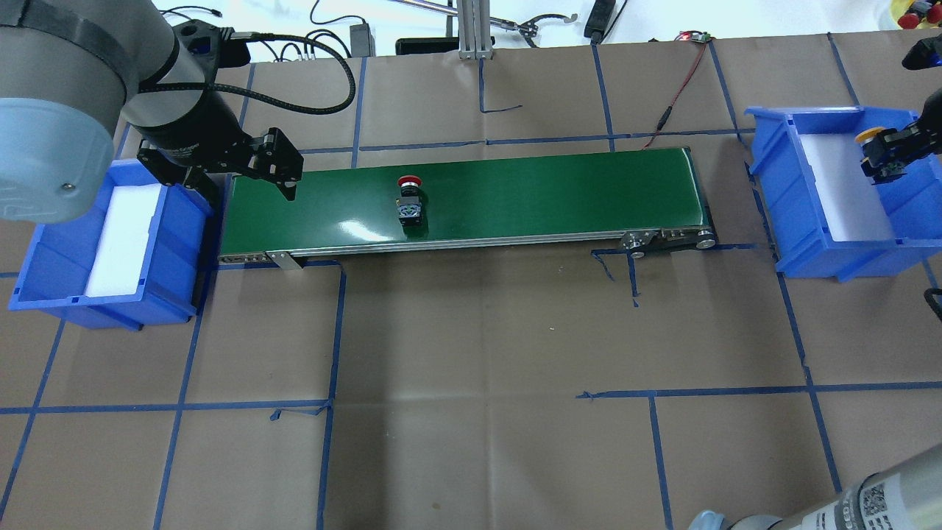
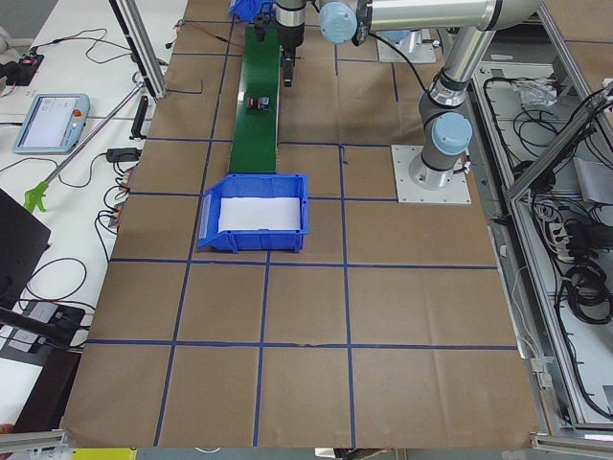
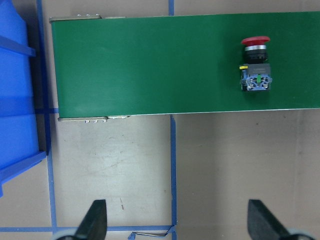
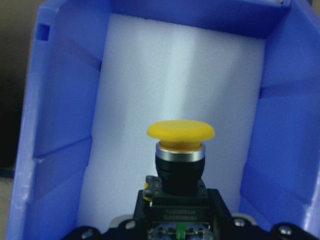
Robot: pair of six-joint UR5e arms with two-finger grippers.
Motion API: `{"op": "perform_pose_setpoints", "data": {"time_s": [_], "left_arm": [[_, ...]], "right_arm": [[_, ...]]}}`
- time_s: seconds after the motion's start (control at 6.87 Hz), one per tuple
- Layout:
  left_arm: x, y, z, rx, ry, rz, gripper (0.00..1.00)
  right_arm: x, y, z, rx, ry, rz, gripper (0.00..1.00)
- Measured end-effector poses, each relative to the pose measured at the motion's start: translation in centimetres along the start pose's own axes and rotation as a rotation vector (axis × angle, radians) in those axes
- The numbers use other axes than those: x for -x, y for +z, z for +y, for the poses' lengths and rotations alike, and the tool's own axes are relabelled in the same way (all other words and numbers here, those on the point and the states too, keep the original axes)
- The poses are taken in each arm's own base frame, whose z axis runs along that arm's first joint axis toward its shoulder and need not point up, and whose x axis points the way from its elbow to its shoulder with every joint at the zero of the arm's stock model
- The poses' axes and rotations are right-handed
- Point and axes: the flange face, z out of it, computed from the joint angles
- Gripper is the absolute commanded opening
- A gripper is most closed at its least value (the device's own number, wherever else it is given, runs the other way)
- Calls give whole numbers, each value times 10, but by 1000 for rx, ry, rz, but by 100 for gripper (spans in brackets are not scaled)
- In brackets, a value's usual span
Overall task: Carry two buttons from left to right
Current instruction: 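Carry the yellow button with the right gripper into the foam-lined bin, then lower and release the yellow button in the bin with the right gripper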
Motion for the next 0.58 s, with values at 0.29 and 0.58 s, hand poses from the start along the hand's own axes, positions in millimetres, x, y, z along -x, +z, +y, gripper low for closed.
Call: {"op": "perform_pose_setpoints", "data": {"time_s": [0.29, 0.58], "left_arm": [[1, 0, 1, 1, -3, 0, 100], [1, 0, 2, 0, -4, 0, 100]], "right_arm": [[9, 31, 17, 24, 4, -6, 4], [10, 52, 26, 55, 14, -25, 6]]}}
